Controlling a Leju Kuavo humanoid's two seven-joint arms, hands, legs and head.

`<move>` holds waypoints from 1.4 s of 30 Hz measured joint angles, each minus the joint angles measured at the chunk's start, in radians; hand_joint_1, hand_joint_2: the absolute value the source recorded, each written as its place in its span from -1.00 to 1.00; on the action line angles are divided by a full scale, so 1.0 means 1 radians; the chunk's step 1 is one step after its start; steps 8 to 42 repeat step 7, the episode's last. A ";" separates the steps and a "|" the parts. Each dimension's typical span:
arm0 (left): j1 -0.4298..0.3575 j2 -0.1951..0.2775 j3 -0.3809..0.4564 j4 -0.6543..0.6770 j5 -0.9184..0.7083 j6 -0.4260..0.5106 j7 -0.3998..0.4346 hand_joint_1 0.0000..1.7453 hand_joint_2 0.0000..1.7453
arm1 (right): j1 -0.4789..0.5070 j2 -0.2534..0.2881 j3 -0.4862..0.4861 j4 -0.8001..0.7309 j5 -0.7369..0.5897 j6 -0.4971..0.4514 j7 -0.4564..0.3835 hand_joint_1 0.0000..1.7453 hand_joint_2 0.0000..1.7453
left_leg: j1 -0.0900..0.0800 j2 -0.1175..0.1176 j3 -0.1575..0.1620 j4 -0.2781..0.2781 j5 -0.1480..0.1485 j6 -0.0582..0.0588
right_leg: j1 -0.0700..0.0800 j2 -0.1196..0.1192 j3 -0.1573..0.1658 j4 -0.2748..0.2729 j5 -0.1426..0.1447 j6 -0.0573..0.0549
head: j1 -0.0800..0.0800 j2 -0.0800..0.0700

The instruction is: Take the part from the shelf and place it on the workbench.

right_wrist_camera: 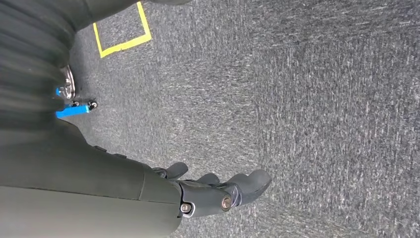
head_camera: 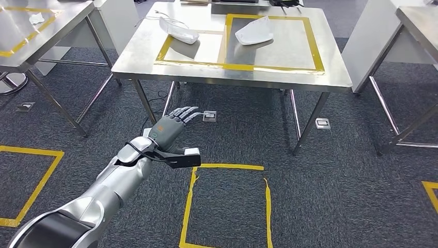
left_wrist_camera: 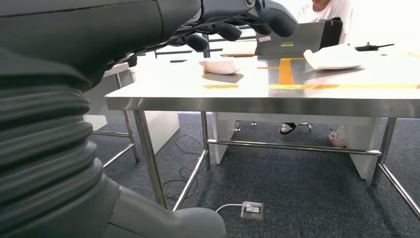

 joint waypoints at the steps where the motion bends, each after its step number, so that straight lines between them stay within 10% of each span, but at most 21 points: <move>1: 0.000 0.000 0.000 0.000 0.000 0.002 0.003 -1.00 1.00 | 0.000 0.000 0.000 0.000 0.000 0.000 0.000 -1.00 1.00 | 0.000 0.000 0.000 0.000 0.000 0.000 | 0.000 0.000 0.000 0.000 0.000 0.000 | 0.000 0.000; 42: 0.000 -0.001 0.000 0.000 0.000 0.011 0.015 -1.00 1.00 | 0.000 0.000 0.000 0.000 0.000 -0.003 -0.005 -1.00 1.00 | 0.000 0.000 -0.001 0.001 0.001 0.001 | 0.000 0.000 0.000 -0.001 0.002 0.001 | 0.000 0.000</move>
